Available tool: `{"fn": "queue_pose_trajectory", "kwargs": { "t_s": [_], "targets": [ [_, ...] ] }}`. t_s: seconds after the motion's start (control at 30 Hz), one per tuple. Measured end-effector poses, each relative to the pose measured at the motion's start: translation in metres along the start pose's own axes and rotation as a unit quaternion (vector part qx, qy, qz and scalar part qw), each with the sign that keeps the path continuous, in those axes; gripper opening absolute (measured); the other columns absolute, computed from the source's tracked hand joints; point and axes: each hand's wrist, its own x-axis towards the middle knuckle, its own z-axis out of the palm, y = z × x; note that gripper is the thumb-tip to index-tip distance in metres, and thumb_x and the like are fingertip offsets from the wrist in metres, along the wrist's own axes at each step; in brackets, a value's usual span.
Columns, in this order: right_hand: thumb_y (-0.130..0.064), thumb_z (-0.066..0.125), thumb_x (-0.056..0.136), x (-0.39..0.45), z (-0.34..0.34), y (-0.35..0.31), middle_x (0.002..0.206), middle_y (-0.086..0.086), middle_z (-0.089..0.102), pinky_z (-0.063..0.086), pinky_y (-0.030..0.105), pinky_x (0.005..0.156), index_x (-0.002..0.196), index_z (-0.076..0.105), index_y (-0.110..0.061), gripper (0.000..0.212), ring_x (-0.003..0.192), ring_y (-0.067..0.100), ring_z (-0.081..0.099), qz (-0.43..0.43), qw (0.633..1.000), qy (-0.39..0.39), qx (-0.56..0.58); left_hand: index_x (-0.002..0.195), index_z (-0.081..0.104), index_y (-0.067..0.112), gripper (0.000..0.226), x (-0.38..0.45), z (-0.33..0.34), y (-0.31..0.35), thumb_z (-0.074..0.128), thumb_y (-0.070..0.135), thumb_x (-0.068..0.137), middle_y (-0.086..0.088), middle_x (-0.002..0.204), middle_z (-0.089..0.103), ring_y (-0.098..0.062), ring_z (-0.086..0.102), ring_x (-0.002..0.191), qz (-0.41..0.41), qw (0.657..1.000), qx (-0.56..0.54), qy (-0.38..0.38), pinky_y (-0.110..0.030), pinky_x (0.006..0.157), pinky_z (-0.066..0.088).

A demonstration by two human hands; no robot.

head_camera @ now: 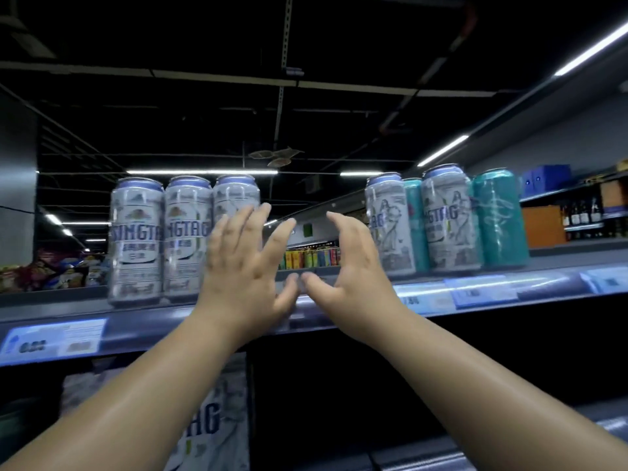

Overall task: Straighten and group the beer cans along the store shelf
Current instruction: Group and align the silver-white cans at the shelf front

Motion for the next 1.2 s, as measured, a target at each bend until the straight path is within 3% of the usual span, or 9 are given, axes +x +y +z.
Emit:
{"fn": "queue_pose_trajectory", "kwargs": {
  "t_s": [0.2,0.3,0.4,0.53,0.73,0.87,1.0,1.1,1.2],
  "targets": [
    [-0.026,0.069,0.076,0.015,-0.068,0.015,0.142,0.019,0.051,0.032,0.044,0.113,0.138,0.056,-0.004,0.067,0.134,0.036,0.045,-0.161,0.974,0.141,-0.077,0.141,0.048,0.016,0.069,0.031,0.025,0.072,0.048,0.043,0.078,-0.014,0.152,0.038,-0.035,0.029,0.141,-0.053,0.994,-0.095,0.019,-0.054,0.114,0.022],
    [-0.029,0.067,0.081,0.026,-0.107,0.056,0.146,0.017,0.047,0.028,0.048,0.114,0.142,0.052,-0.01,0.066,0.137,0.036,0.039,-0.075,0.971,0.18,-0.142,0.145,0.038,0.024,0.07,0.053,0.036,0.094,0.05,0.051,0.081,-0.004,0.151,0.035,-0.024,0.034,0.136,-0.064,0.988,-0.139,-0.001,-0.045,0.108,0.033],
    [-0.041,0.068,0.084,0.027,-0.127,0.104,0.156,0.011,0.03,0.02,0.048,0.117,0.15,0.035,-0.023,0.076,0.143,0.032,0.023,0.056,0.964,0.143,-0.215,0.145,0.024,0.035,0.073,0.073,0.048,0.111,0.056,0.054,0.082,0.005,0.143,0.031,-0.014,0.043,0.115,-0.097,0.972,-0.21,-0.033,-0.036,0.089,0.037],
    [-0.058,0.068,0.079,0.023,-0.128,0.138,0.152,0.007,0.031,0.027,0.048,0.114,0.152,0.025,-0.027,0.09,0.137,0.029,0.03,0.135,0.968,0.135,-0.163,0.146,0.015,0.04,0.083,0.095,0.064,0.13,0.062,0.054,0.079,0.003,0.138,0.033,-0.018,0.049,0.11,-0.153,0.953,-0.254,-0.054,-0.036,0.085,0.039],
    [-0.061,0.062,0.079,0.022,-0.123,0.144,0.128,0.001,0.048,0.046,0.044,0.087,0.145,0.021,-0.038,0.081,0.109,0.027,0.053,0.115,0.976,0.113,-0.144,0.145,-0.017,0.052,0.099,0.097,0.082,0.133,0.06,0.055,0.083,-0.006,0.145,0.033,-0.018,0.045,0.104,-0.158,0.948,-0.246,-0.125,-0.037,0.084,0.04],
    [-0.059,0.059,0.082,0.022,-0.123,0.145,0.13,-0.001,0.046,0.044,0.042,0.086,0.149,0.018,-0.038,0.082,0.111,0.025,0.052,0.116,0.978,0.1,-0.141,0.14,-0.025,0.055,0.102,0.096,0.082,0.132,0.061,0.046,0.085,-0.011,0.144,0.039,-0.023,0.052,0.105,-0.16,0.94,-0.268,-0.136,-0.041,0.088,0.046],
    [-0.058,0.059,0.081,0.022,-0.122,0.146,0.13,0.0,0.045,0.043,0.042,0.087,0.15,0.015,-0.038,0.083,0.113,0.024,0.05,0.116,0.977,0.101,-0.148,0.142,-0.022,0.053,0.114,0.092,0.081,0.133,0.068,0.058,0.073,-0.01,0.142,0.041,-0.03,0.054,0.114,-0.185,0.95,-0.234,-0.093,-0.043,0.089,0.045],
    [-0.06,0.059,0.08,0.023,-0.121,0.146,0.131,0.002,0.046,0.044,0.043,0.085,0.15,0.013,-0.038,0.087,0.112,0.027,0.052,0.119,0.974,0.101,-0.162,0.143,-0.025,0.048,0.121,0.092,0.083,0.132,0.068,0.066,0.068,-0.003,0.146,0.041,-0.025,0.053,0.117,-0.202,0.943,-0.246,-0.097,-0.04,0.089,0.044],
    [-0.064,0.059,0.08,0.023,-0.12,0.146,0.132,0.005,0.048,0.044,0.043,0.082,0.151,0.01,-0.038,0.09,0.11,0.03,0.054,0.124,0.971,0.1,-0.179,0.143,-0.03,0.045,0.118,0.092,0.085,0.131,0.063,0.059,0.071,0.002,0.14,0.049,-0.017,0.057,0.105,-0.184,0.938,-0.271,-0.11,-0.034,0.083,0.048]
  ]
}}
